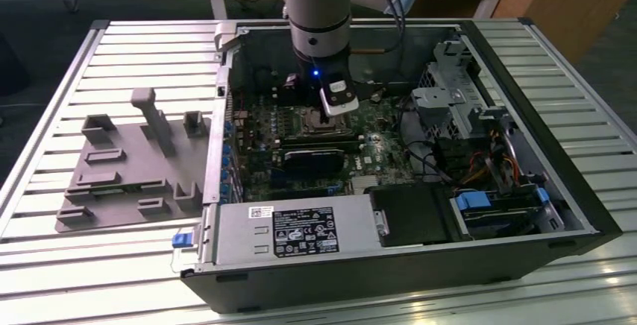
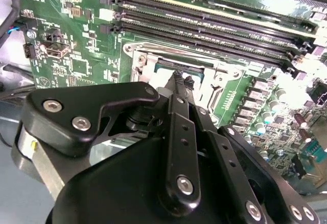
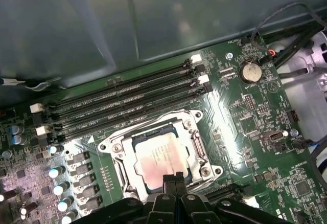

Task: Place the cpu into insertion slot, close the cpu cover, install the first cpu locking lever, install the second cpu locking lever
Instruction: 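Install the second cpu locking lever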

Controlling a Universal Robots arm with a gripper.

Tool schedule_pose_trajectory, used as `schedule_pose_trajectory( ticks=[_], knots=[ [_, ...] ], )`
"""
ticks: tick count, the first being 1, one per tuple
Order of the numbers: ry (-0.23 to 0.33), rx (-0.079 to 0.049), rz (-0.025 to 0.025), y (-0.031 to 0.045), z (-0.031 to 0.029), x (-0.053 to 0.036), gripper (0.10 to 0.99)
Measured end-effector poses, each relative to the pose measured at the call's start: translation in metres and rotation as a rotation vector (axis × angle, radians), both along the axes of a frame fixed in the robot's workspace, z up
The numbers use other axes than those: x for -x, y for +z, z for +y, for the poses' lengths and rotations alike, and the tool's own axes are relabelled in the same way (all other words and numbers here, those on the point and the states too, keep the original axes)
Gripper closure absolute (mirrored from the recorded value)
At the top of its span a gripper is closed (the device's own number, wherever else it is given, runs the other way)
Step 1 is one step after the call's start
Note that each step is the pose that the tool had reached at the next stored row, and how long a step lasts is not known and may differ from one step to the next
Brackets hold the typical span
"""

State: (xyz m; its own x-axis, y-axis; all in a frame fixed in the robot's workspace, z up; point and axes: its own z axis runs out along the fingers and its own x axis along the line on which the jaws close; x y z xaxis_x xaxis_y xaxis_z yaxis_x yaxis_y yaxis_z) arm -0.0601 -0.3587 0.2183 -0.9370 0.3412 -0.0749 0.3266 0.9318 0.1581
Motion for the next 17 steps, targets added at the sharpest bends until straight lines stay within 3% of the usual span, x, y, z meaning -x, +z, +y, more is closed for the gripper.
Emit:
schedule_pose_trajectory(
  ticks=[4,17],
  knots=[
    [0.000,0.003,0.0001,0.0004,0.0039,0.0000,0.984],
    [0.000,0.007,0.0001,0.0064,0.0087,0.0000,0.984]
  ],
)
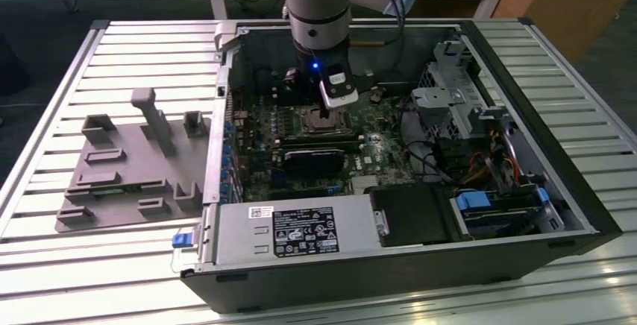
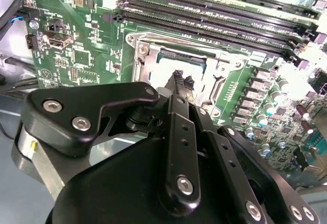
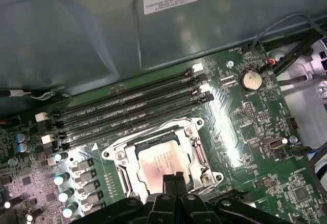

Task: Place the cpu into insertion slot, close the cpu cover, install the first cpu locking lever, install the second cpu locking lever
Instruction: 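Install the second cpu locking lever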

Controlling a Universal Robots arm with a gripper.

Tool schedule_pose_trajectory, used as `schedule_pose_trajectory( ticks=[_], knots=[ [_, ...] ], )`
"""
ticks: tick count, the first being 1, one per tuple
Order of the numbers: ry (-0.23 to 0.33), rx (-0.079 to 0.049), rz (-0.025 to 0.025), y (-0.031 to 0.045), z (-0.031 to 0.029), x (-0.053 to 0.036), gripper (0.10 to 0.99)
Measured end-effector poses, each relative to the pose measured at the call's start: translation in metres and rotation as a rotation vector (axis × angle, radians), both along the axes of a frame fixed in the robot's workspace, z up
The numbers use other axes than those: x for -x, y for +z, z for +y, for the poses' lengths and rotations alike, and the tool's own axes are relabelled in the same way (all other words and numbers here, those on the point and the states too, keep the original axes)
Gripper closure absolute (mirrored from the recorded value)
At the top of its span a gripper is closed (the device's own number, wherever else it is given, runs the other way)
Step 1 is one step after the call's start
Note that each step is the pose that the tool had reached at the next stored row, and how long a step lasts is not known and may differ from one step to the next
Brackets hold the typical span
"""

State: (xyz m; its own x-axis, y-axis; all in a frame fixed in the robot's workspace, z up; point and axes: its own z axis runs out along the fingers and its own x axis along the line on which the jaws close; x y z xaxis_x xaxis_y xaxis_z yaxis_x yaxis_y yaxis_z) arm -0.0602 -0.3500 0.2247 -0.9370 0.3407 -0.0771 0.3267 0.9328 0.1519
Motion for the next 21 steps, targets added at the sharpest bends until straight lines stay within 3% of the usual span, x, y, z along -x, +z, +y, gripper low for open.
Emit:
schedule_pose_trajectory(
  ticks=[6,12,21],
  knots=[
    [0.000,0.001,0.0000,0.0031,0.0023,-0.0004,0.984],
    [0.000,0.040,0.0006,0.0032,0.0054,-0.0034,0.984],
    [0.000,0.046,0.0007,0.0079,0.0135,-0.0034,0.984]
  ],
)
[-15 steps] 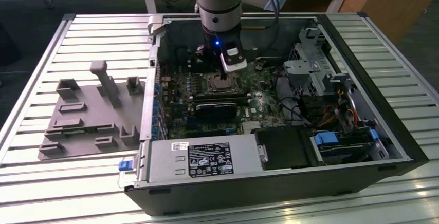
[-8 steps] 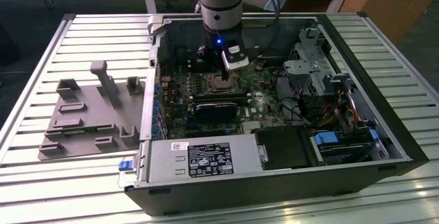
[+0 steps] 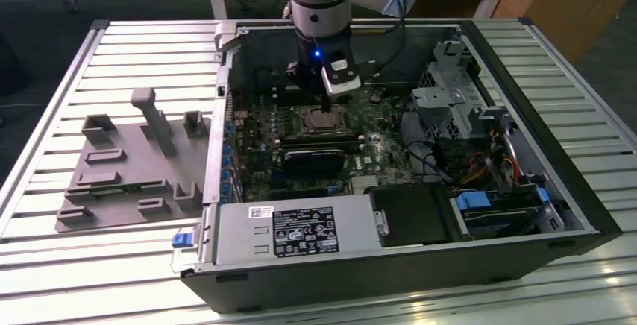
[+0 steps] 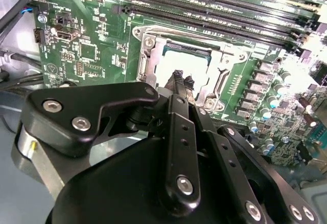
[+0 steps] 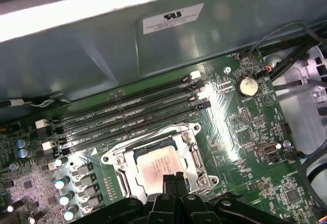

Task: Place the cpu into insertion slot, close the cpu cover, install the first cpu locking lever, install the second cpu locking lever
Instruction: 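Install the second cpu locking lever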

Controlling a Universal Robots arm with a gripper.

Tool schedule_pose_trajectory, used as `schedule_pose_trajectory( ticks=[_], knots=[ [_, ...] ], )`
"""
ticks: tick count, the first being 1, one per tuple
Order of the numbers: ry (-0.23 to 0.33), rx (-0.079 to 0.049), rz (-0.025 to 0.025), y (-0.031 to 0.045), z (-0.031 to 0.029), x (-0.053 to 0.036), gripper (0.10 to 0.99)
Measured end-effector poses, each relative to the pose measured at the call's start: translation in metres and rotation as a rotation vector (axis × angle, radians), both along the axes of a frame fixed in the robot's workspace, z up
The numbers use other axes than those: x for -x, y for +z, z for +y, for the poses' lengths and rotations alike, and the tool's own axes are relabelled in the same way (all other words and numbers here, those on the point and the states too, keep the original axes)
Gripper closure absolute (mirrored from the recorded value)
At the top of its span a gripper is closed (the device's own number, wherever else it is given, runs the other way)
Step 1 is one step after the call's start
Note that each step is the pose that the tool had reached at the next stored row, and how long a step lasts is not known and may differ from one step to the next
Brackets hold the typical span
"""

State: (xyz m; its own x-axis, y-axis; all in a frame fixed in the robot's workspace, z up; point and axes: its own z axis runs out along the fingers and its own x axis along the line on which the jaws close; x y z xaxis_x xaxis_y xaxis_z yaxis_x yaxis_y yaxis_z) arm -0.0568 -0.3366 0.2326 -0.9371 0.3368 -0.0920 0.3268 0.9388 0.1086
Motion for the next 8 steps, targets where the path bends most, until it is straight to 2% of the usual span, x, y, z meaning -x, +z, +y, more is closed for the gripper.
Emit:
schedule_pose_trajectory(
  ticks=[8],
  knots=[
    [0.000,0.005,-0.0001,0.0000,0.0002,0.0000,0.984]
  ],
)
